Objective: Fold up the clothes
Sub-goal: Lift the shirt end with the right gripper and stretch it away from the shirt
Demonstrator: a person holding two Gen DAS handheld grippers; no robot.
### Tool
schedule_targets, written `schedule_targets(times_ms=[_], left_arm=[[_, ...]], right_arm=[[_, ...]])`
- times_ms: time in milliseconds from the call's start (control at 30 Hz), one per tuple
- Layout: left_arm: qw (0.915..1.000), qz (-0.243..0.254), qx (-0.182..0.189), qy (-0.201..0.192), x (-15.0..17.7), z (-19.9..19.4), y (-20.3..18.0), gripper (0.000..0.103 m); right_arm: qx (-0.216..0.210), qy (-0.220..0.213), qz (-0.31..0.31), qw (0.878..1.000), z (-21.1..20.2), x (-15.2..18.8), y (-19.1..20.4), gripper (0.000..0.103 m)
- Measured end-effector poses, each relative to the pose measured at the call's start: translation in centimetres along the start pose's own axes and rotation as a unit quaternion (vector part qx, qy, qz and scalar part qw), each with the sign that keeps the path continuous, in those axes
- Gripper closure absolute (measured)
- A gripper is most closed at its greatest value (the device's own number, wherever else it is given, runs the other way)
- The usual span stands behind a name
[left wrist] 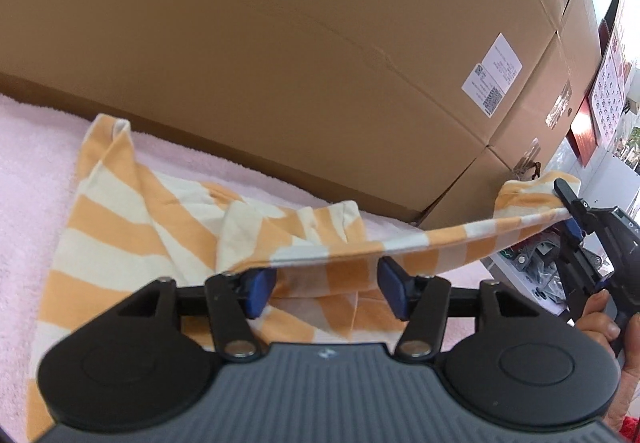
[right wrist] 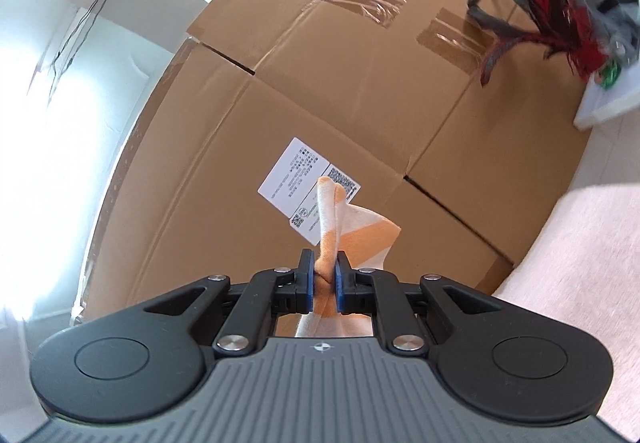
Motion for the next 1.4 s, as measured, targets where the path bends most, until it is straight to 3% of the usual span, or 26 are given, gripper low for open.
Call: schedule_targets(times_ms=[100,300,667,767,900,1033,1300,1400], left_arm=[[0.9997,0.012,0.009,0.017,0.6,0.1,-0.7,0.039],[0.9974,0.034,0.034,0.054,1.9,0.5,-2.2,0.037],[0.9949,0.056,0.029,0.079,3.0,1.0,-2.8,0.023],[0.9943,0.06,0.03,0.083,3.0,1.0,-2.9,0.02],[0.9942,0.058,0.031,0.085,3.0,1.0,-2.8,0.02],[0.9937,0.064,0.029,0.088,3.1,1.0,-2.9,0.018],[0.9929,0.07,0.031,0.09,3.2,1.1,-3.1,0.015],[0.9928,0.07,0.034,0.091,3.2,1.1,-3.1,0.013]], right_arm=[[0.02,0.0,-0.029,0.999,0.0,-0.1,0.4,0.092],[0.033,-0.009,-0.025,0.999,1.2,-2.8,0.9,0.092],[-0.032,-0.039,0.074,0.996,2.4,-7.0,3.8,0.092],[-0.036,-0.047,0.062,0.996,1.9,-7.5,5.1,0.092],[0.03,0.008,-0.031,0.999,1.0,-5.6,4.9,0.092],[0.12,0.053,-0.103,0.986,-2.2,-2.5,1.8,0.095],[0.23,0.105,-0.049,0.966,-8.7,0.9,-6.3,0.094],[0.261,0.129,-0.044,0.956,-9.6,2.1,-7.9,0.086]])
Point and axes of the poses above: each gripper's, at about its wrist camera, not at the fingertips, and z roughly the way its jaws point, y to its left, x to its underside, the point moved 10 cm from there along z, roughly the way its jaws point, and after that the axes turned 10 degrees about -z, right-handed, at the moved point
